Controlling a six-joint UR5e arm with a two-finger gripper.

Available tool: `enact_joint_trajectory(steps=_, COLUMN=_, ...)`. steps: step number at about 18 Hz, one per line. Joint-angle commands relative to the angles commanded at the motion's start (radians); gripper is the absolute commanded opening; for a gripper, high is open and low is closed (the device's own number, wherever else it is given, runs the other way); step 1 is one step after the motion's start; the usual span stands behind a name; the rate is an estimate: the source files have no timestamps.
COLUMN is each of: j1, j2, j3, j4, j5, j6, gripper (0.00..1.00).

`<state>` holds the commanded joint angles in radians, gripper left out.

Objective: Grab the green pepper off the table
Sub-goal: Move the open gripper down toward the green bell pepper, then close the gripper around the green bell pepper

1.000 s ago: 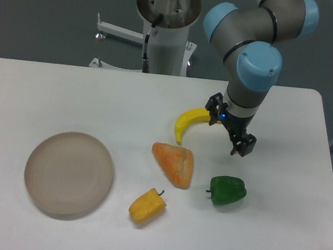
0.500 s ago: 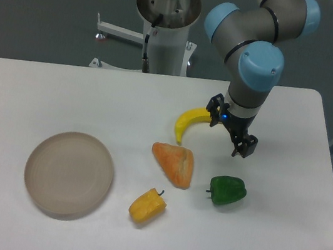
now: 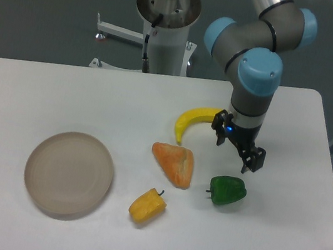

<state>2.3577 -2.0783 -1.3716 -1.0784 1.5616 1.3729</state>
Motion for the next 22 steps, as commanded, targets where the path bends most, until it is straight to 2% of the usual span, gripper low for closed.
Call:
enact_joint_trajectory(steps=6, j1=-0.005, j2=-0.084, j3=0.057, j4=0.003, j5=-0.003, j6=0.063, gripper=1.00)
enact_joint_trajectory(steps=14, j1=-0.015, j2=-0.120, j3=0.046, j4=-0.003, j5=0.005, j6=0.144, gripper=1.00)
enact_joint_trajectory(steps=22, j1=-0.035, j2=-0.143, j3=0.042, j4=-0.005, j5=0.008, j6=0.147, gripper=1.00)
